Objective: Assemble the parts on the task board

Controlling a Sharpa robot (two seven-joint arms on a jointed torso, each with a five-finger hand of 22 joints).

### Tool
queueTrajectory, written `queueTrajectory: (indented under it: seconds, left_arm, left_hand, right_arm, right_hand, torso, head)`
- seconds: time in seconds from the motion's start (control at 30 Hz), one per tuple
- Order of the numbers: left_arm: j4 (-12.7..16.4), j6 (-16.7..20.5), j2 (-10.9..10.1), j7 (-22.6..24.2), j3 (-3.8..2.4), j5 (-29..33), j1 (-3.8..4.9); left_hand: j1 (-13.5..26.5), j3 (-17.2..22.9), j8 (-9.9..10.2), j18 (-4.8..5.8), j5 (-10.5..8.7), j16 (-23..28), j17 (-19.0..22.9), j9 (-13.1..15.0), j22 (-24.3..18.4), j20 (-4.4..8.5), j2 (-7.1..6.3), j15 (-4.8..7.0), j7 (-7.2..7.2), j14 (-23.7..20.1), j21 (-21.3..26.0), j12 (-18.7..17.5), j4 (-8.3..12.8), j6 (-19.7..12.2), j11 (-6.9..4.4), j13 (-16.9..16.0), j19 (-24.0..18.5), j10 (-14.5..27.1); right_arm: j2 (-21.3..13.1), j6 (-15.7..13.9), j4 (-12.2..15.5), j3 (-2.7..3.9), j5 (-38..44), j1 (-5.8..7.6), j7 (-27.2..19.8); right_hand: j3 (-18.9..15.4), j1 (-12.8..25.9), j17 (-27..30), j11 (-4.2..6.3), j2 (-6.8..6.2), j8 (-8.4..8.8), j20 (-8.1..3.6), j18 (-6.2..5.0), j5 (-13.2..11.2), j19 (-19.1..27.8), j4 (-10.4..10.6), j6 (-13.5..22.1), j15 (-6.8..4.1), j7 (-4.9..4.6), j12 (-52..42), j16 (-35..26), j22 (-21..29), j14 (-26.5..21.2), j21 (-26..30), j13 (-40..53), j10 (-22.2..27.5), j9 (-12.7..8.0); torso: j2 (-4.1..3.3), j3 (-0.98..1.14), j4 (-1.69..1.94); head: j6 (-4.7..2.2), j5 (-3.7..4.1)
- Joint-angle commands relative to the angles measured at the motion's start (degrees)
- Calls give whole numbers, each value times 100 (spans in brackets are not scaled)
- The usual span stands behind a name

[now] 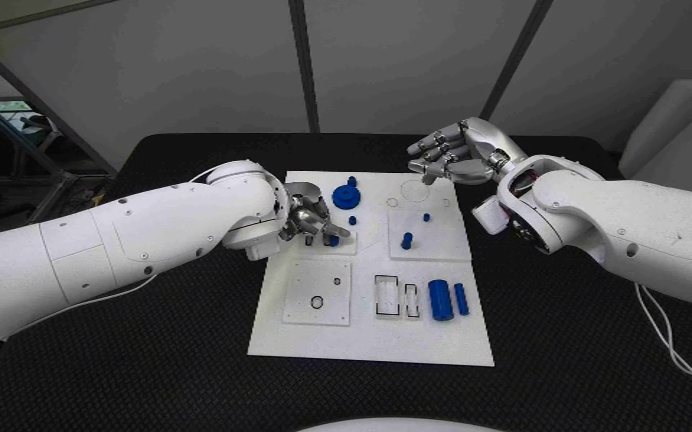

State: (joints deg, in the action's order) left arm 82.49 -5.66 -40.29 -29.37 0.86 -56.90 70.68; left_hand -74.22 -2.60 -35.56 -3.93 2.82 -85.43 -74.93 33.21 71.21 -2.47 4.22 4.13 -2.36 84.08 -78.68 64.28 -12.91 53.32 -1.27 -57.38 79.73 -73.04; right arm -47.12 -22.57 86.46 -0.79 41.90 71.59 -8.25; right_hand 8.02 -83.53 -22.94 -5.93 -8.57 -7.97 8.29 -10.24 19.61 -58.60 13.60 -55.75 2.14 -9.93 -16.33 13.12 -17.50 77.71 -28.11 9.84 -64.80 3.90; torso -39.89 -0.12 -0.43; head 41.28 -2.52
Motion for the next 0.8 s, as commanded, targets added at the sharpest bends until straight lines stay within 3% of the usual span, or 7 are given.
queueTrajectory:
  seconds: [0.03, 0.1, 0.27, 0.33, 0.43, 0.6, 0.8]
  left_arm:
    - [14, -84, -6, -29, 6, 121, -1]
    - [35, -84, -24, -27, 6, 186, -1]
    - [92, -81, -67, -23, 4, 271, -2]
    - [124, -79, -89, -22, 3, 310, -2]
    - [178, -73, -129, -20, 0, 343, -2]
    - [256, -51, -203, -19, -7, 368, -2]
    - [342, 60, -288, -5, -33, 379, -1]
  left_hand:
    - [-251, 254, 39, -11, 20, 1, -836, 11, 16, 67, 102, 65, 10, 398, -31, -31, 108, -46, -37, 2, 2, 8]
    - [-509, 688, 130, -12, 27, 4, -839, 4, 29, 96, 141, 85, 6, 398, -31, -104, 241, -84, -51, 41, -4, 40]
    - [-545, 1973, 252, -18, 33, 12, -846, 55, 28, 87, -210, 54, -22, 399, -2, -327, 339, -102, -25, 211, -37, 99]
    - [-291, 2848, 265, -21, 12, 16, -850, 137, 32, 60, -579, 33, -75, 400, 13, -429, 367, -122, -33, 297, -49, 105]
    - [10, 3568, 243, -26, 21, 20, -853, 238, 24, 41, -830, 12, -87, 401, 36, -583, 459, -141, 6, 455, -64, 158]
    - [352, 4262, 202, -34, 55, 26, -855, 380, 20, 23, -1057, 4, -100, 402, 63, -709, 691, -188, 35, 585, -78, 200]
    - [517, 4536, 164, -31, 283, 27, -860, 469, 43, 18, -1134, 4, -90, 404, 60, -743, 850, -197, 37, 624, -69, 197]
  right_arm:
    - [7, 42, -9, 4, 22, 10, -14]
    - [11, 46, -18, 4, 22, 10, -14]
    - [19, 51, -34, 4, 22, 10, -18]
    - [22, 52, -40, 3, 22, 10, -20]
    - [24, 55, -49, 3, 22, 9, -22]
    - [27, 61, -70, 3, 22, 9, -26]
    - [22, 63, -89, 3, 22, 9, -28]
  right_hand:
    - [-9, 26, 11, 3, 32, 13, 14, -21, 24, -36, -15, -19, -15, -36, 28, -52, 11, 40, 43, -16, -30, 1]
    - [-9, 26, 11, 3, 32, 13, 14, -21, 24, -36, -15, -19, -15, -36, 28, -52, 11, 40, 43, -16, -30, 1]
    - [-8, 25, 12, 1, 34, 14, 14, -21, 38, -39, -17, -17, -14, -37, 30, -65, 17, 43, 51, -25, -29, 1]
    - [-7, 23, 14, 0, 35, 15, 15, -21, 54, -42, -21, -14, -13, -39, 33, -81, 24, 46, 61, -37, -28, 1]
    - [-7, 23, 14, 0, 35, 15, 15, -21, 54, -42, -21, -14, -13, -39, 33, -81, 24, 46, 61, -37, -28, 1]
    - [-8, 24, 15, -2, 35, 17, 16, -20, 64, -44, -21, -10, -11, -40, 35, -92, 29, 48, 69, -45, -27, 0]
    - [-13, 36, 18, -7, 34, 21, 19, -19, 76, -47, -17, -1, -6, -45, 39, -114, 38, 50, 83, -60, -23, -1]
  torso:
    - [1, -2, 0]
    - [1, -2, 2]
    - [0, -1, 3]
    - [3, -2, 6]
    - [4, -3, 9]
    - [6, 0, 3]
    - [6, 4, 6]
  head:
    - [10, 7]
    - [13, 9]
    - [18, 7]
    - [23, 2]
    - [23, 2]
    - [24, -7]
    - [20, -9]
